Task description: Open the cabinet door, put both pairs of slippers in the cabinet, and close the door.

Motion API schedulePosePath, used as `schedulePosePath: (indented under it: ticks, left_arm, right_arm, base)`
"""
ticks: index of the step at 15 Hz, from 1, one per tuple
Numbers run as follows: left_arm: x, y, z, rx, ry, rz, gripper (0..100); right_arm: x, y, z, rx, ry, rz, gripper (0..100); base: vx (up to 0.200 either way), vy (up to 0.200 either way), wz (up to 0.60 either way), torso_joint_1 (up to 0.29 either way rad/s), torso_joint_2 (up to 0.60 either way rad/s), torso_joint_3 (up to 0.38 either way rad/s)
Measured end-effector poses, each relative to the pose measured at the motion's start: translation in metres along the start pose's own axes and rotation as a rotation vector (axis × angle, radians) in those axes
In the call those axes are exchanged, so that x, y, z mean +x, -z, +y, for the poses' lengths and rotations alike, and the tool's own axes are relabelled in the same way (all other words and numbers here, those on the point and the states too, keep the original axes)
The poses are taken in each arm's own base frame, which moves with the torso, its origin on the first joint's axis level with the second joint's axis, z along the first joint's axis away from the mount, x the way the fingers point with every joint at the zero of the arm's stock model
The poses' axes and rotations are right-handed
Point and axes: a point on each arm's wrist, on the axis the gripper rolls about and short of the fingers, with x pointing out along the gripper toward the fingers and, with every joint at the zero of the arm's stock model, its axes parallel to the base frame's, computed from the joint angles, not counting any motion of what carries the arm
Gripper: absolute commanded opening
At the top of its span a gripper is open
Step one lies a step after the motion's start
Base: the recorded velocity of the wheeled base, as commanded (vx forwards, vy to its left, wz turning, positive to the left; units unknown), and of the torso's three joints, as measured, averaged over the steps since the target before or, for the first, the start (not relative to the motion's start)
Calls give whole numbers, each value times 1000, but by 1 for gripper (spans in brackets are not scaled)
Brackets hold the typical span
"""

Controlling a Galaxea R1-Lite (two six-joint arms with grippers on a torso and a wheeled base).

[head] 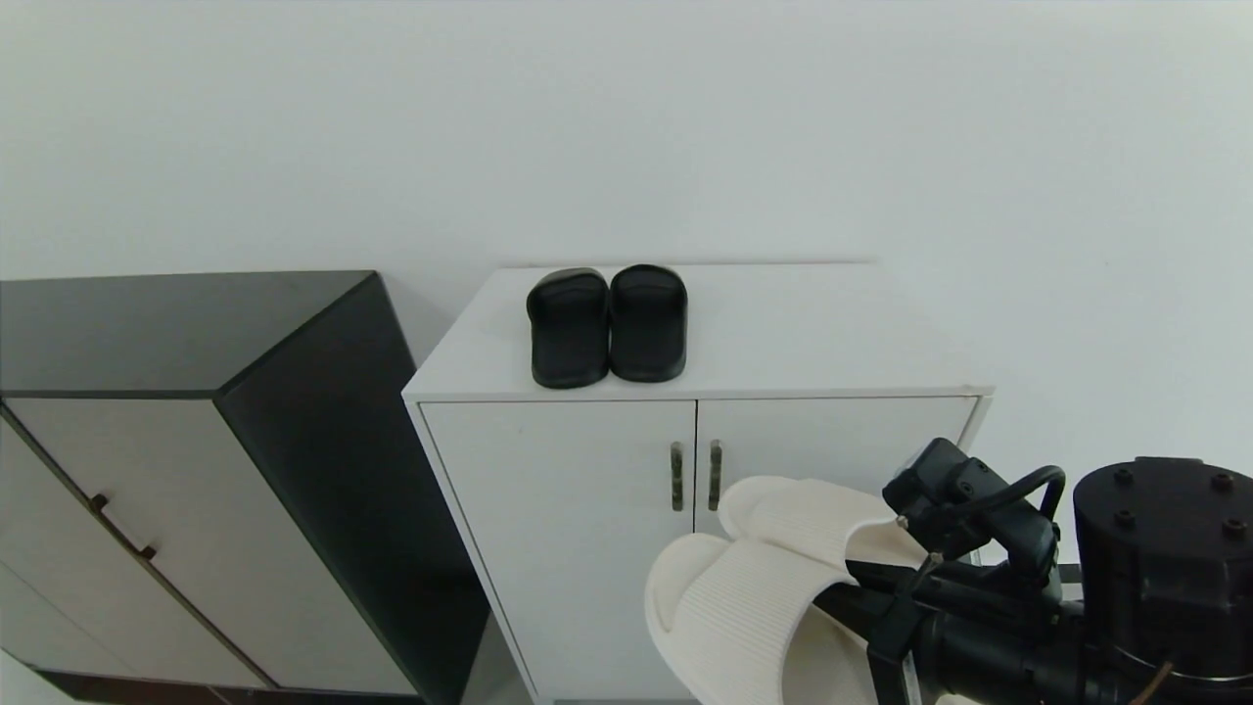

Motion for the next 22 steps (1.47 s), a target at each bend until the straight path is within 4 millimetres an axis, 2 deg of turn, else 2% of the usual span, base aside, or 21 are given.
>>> schedulePosePath:
  ticks: [11, 14, 16, 18, 22]
  left_arm:
    - [0, 0, -1, 62, 31, 1, 100]
    - [-1, -4, -1, 133, 37, -10, 100]
    - [-3, -26, -2, 99, 74, -41, 100]
    - [4, -51, -4, 63, 167, -19, 100]
    - [47, -96, -10, 32, 386, -1, 100]
  right_arm:
    - [-3, 11, 5, -11, -25, 35, 0]
    - [-3, 9, 5, -6, -25, 14, 0]
    - [-3, 10, 5, -5, -25, 13, 0]
    - [-3, 10, 5, -6, -25, 11, 0]
    - [-3, 11, 5, -8, -24, 13, 0]
  base:
    - [0, 0, 0, -179, 501, 317]
    - [0, 0, 0, -128, 463, 330]
    - [0, 0, 0, -103, 456, 351]
    - [0, 0, 0, -90, 449, 366]
    - [0, 0, 0, -33, 421, 376]
